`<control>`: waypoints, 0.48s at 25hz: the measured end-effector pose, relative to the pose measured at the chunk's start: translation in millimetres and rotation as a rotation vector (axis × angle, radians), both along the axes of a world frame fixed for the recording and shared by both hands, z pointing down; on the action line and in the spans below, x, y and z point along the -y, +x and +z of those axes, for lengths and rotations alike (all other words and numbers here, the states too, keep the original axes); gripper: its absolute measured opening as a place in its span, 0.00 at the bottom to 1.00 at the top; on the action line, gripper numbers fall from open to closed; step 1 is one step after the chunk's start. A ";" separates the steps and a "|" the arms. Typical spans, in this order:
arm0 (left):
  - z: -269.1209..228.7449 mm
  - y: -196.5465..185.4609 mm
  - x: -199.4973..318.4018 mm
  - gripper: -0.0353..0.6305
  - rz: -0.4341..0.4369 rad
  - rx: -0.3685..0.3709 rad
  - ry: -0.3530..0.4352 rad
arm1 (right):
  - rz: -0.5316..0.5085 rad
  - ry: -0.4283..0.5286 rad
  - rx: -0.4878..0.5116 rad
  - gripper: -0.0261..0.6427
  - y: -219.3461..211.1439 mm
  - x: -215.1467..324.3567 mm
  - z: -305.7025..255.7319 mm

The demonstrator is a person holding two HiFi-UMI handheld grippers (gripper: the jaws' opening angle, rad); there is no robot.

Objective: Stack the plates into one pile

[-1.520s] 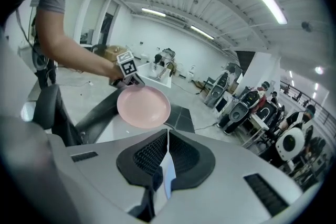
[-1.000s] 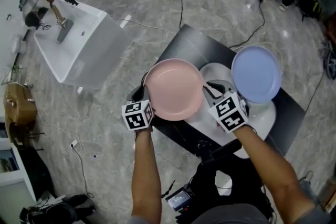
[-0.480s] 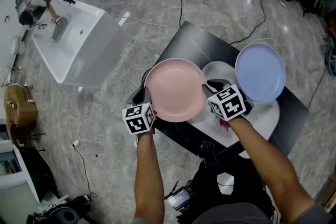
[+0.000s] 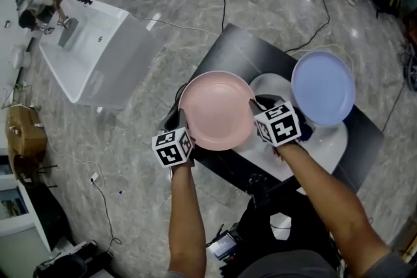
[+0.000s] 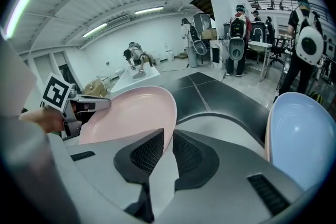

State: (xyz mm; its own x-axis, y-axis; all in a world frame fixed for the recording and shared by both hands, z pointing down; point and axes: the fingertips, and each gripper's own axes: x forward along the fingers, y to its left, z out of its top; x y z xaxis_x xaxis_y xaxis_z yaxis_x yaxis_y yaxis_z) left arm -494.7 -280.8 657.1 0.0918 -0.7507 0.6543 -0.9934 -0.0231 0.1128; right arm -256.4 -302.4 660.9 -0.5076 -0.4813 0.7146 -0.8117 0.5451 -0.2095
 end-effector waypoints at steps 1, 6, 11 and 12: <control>-0.7 0.5 -0.9 0.09 -0.004 -0.007 0.000 | 0.007 0.002 0.003 0.15 0.7 -0.6 -1.2; -6.8 8.6 -2.7 0.08 0.001 -0.015 0.005 | 0.019 0.036 0.002 0.14 9.0 -3.3 -11.7; -14.7 24.4 -2.8 0.08 0.017 -0.021 0.012 | 0.049 0.067 0.008 0.13 25.4 -2.6 -27.2; -17.8 27.9 -2.0 0.08 0.020 -0.023 0.015 | 0.056 0.071 0.011 0.13 29.1 -2.0 -30.9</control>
State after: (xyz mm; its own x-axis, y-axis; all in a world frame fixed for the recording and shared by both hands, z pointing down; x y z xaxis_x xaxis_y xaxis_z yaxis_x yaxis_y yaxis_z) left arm -466.8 -278.8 639.3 0.1217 -0.7582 0.6406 -0.9898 -0.0446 0.1353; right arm -227.3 -300.4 629.9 -0.4860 -0.5585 0.6722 -0.8395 0.5124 -0.1812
